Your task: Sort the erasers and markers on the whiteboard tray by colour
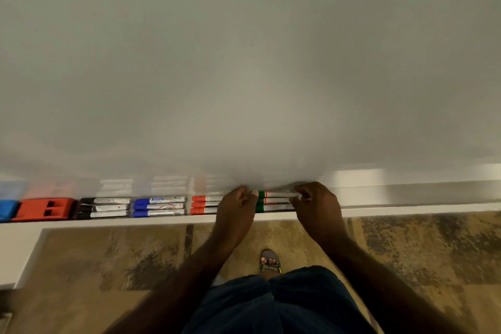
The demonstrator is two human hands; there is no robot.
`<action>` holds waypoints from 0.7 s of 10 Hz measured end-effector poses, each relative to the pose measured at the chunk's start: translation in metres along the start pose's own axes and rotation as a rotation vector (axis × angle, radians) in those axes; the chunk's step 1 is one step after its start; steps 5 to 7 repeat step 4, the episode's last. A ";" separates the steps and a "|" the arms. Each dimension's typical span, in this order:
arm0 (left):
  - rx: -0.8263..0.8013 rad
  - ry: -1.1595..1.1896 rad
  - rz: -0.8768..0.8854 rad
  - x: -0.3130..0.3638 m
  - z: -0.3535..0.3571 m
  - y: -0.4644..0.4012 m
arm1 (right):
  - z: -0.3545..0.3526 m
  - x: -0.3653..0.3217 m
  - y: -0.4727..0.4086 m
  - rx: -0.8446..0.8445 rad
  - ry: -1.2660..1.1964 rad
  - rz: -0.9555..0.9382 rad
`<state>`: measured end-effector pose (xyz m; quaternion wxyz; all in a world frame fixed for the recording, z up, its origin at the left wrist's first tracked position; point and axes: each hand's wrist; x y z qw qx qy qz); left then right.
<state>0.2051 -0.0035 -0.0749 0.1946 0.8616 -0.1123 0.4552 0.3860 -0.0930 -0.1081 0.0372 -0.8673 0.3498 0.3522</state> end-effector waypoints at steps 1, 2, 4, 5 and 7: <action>0.035 -0.022 0.010 -0.001 -0.008 0.005 | 0.005 -0.012 0.007 0.027 0.070 -0.167; 0.055 -0.046 -0.028 -0.003 -0.017 0.014 | 0.011 -0.022 0.012 0.016 0.089 -0.276; 0.137 -0.054 -0.041 -0.022 -0.040 0.031 | 0.031 -0.050 0.030 -0.012 0.124 -0.456; 0.137 -0.054 -0.041 -0.022 -0.040 0.031 | 0.031 -0.050 0.030 -0.012 0.124 -0.456; 0.137 -0.054 -0.041 -0.022 -0.040 0.031 | 0.031 -0.050 0.030 -0.012 0.124 -0.456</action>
Point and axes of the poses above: each hand's wrist, its own y-axis away from the middle knuckle, its own z-axis out of the palm, x = y × z, and after that the axes turned 8 degrees about z, right-handed
